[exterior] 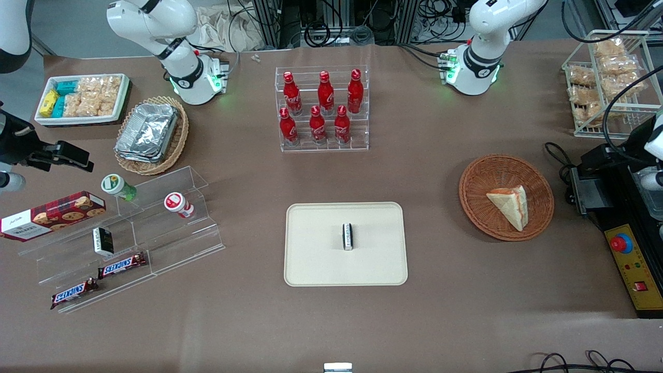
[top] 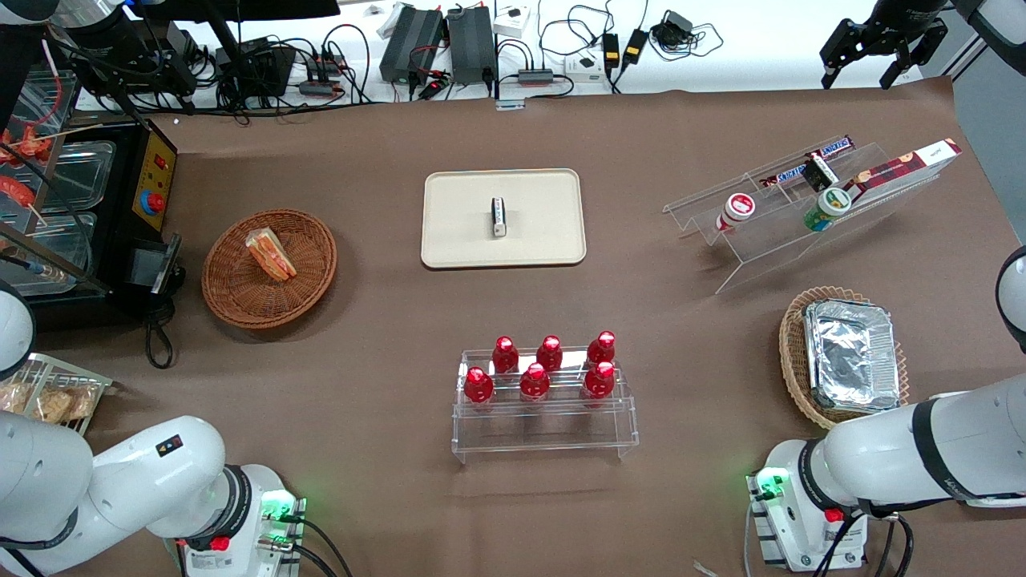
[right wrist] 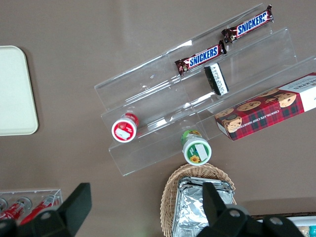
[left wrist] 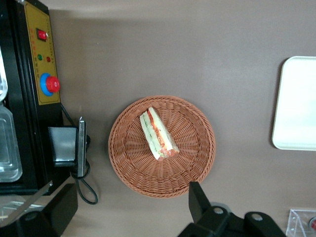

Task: Place sandwich from basket to tray

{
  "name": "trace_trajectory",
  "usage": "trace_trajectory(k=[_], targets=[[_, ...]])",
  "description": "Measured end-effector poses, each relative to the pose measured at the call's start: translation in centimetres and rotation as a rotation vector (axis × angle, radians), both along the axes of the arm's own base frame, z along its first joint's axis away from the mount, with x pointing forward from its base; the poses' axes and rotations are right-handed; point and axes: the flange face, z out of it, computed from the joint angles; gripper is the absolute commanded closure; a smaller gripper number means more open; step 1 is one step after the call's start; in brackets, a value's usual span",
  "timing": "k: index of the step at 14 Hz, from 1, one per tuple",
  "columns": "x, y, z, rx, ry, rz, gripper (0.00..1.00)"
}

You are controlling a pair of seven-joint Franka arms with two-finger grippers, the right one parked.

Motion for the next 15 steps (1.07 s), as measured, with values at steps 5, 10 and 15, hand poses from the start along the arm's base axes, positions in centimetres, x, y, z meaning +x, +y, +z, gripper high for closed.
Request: trace_trajectory(k=[5, 10, 15], targets=[[0.1, 0.1, -0.6, -0.005, 0.017, 0.021, 0.01], [-0.2, -1.4, -7.0, -0.002, 0.078, 0.134, 0.01], [-4.5, -2.1, -20.1, 0.011, -0.027, 0.308, 0.01]])
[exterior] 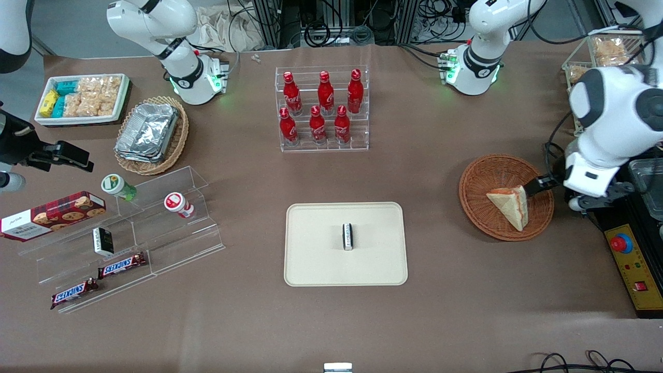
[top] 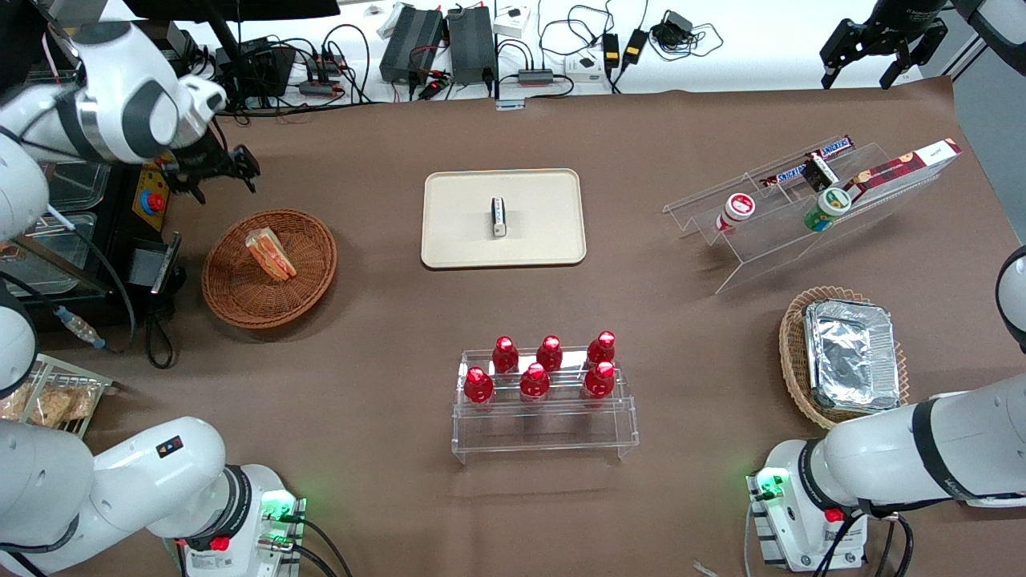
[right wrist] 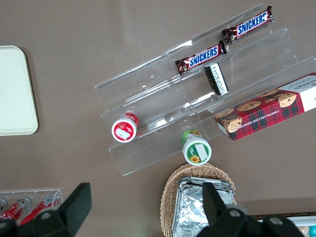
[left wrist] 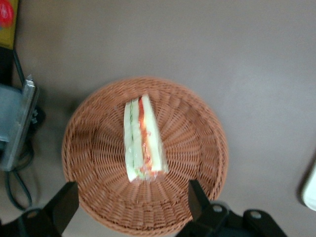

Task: Place sandwich from basket to tray

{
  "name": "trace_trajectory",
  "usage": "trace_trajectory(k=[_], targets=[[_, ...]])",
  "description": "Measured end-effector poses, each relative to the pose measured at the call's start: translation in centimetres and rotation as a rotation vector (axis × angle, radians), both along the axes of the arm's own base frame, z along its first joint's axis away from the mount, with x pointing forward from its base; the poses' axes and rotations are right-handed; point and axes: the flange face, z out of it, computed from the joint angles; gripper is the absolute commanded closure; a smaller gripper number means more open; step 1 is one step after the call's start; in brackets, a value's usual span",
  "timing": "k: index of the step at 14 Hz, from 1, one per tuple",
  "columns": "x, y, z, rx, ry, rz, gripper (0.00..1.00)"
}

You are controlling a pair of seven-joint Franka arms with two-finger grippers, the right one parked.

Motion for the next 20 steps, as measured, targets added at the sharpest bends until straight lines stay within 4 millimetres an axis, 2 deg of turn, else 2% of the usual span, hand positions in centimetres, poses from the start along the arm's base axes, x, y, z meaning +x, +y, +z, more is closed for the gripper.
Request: trace_trajectory(k=[1, 3, 10, 17, 20], targets=[[-0.6, 0.0, -1.3, -0.003, 0.005, 0.033, 0.01], [-0.9, 0.2, -2.7, -0.014, 0.013, 0.072, 0.01], [0.3, 0.5, -9.0, -0.095, 0.027, 0.125, 0.01], [0.1, 0.6, -10.1, -0.103, 0.043, 0.13, 0.01], [-0.2, 1.4, -10.5, -0.101, 0.05, 0.144, 0.01]])
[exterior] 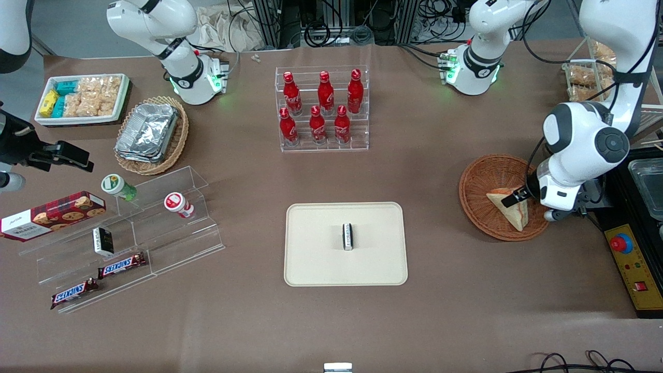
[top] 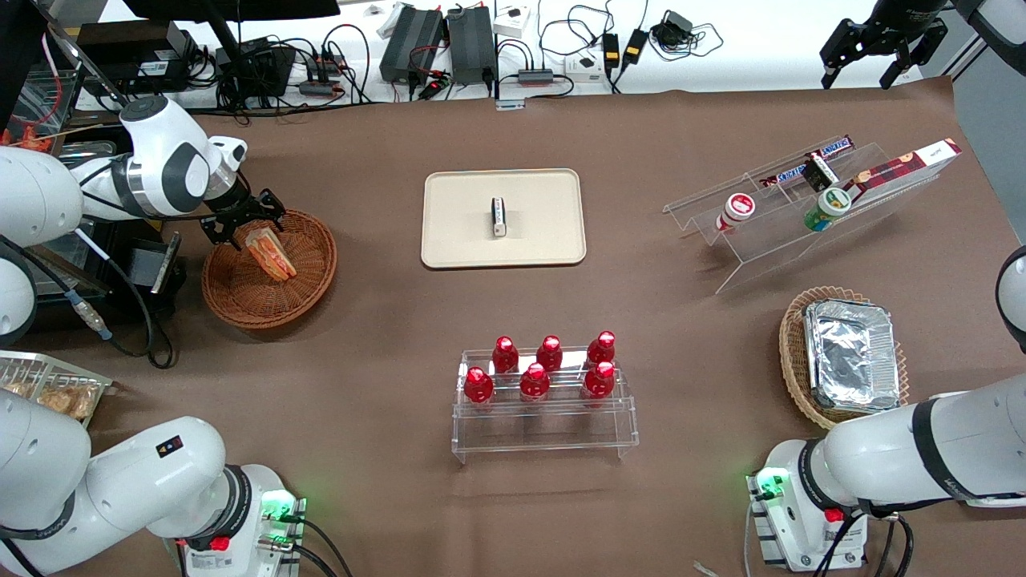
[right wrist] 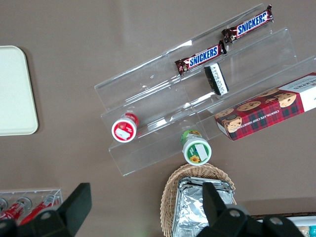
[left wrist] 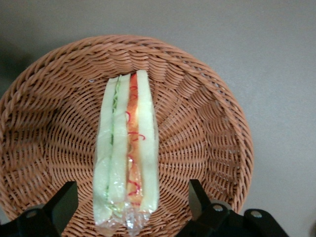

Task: Place sandwich from basket to tray

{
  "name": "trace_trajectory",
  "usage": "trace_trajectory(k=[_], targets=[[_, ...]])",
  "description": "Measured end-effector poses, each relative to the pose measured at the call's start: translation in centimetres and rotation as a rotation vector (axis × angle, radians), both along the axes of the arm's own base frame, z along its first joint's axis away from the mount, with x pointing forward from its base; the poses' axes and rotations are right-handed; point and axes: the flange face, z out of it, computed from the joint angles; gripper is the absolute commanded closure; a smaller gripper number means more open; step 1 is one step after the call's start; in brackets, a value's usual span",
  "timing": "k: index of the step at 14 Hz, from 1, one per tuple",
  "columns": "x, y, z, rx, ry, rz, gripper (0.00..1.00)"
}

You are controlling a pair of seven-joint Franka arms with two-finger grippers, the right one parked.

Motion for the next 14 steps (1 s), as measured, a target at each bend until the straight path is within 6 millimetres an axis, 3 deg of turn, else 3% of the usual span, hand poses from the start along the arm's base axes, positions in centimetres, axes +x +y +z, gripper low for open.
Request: trace_trajectory(k=[5, 9, 11, 14], targets=[[-0.3, 0.3, -0.9, -0.006, 0.007, 0.005, 0.01], [-0.2, 0.2, -3.2, -0.029, -0.009, 0.011, 0.02], [-0.3, 0.9, -4.4, -0.034, -0.008, 0.02, 0.22], [-0.4, 1.6, -5.2, -0.034, -0.002, 0.025, 0.71]])
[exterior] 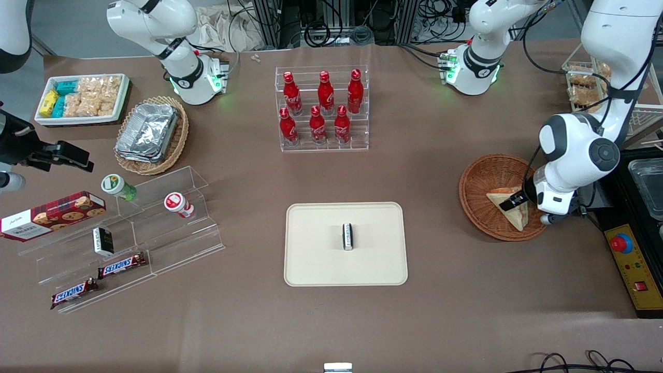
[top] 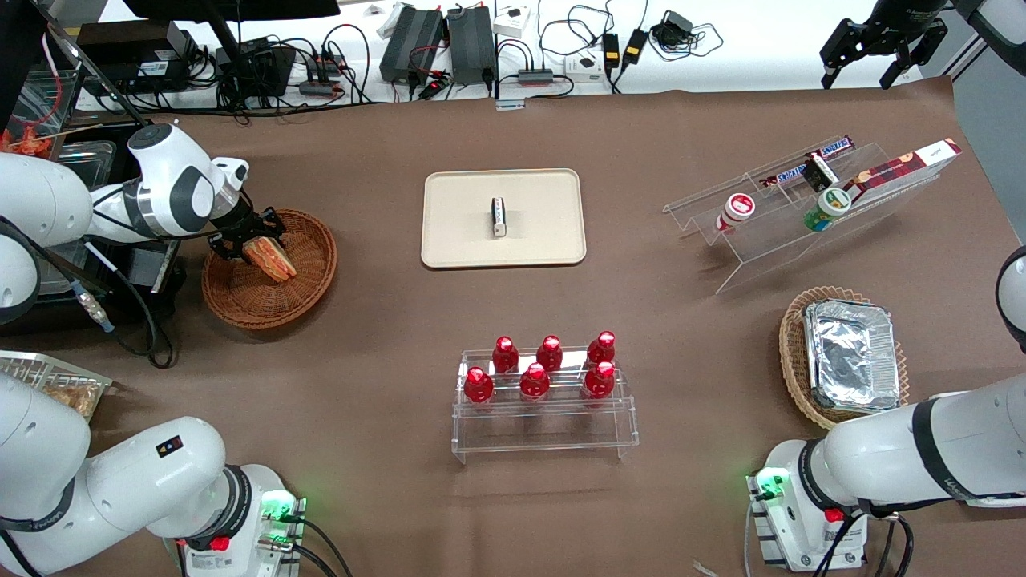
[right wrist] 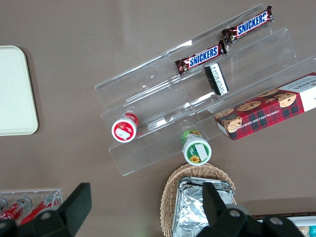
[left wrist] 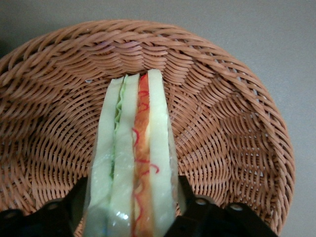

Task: Place sandwich from basket to tray
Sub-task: 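Lift the sandwich and carry it over the cream tray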

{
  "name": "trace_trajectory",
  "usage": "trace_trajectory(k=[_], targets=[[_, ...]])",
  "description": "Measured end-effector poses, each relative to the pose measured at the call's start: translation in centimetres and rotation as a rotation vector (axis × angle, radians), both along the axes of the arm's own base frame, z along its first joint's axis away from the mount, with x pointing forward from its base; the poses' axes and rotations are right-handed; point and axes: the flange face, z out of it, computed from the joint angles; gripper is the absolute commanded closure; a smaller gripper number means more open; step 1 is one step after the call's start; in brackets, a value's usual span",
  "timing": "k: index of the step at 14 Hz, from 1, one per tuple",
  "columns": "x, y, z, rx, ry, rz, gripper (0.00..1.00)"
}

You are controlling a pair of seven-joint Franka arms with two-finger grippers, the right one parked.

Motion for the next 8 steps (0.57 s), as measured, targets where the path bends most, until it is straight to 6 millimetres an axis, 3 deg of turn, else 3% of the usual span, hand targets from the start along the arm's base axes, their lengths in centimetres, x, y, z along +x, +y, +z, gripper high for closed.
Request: trace_trajectory(k=[1, 5, 8], targets=[[0.0, 0.0, 0.0, 0.001, -0.002, -0.001, 0.83], [0.4, -0.1, 0.6, 0.009, -0.016, -0.01, 1.0], [0.8, -0.6, 3.0, 0.03, -0.012, -0.034, 1.0]])
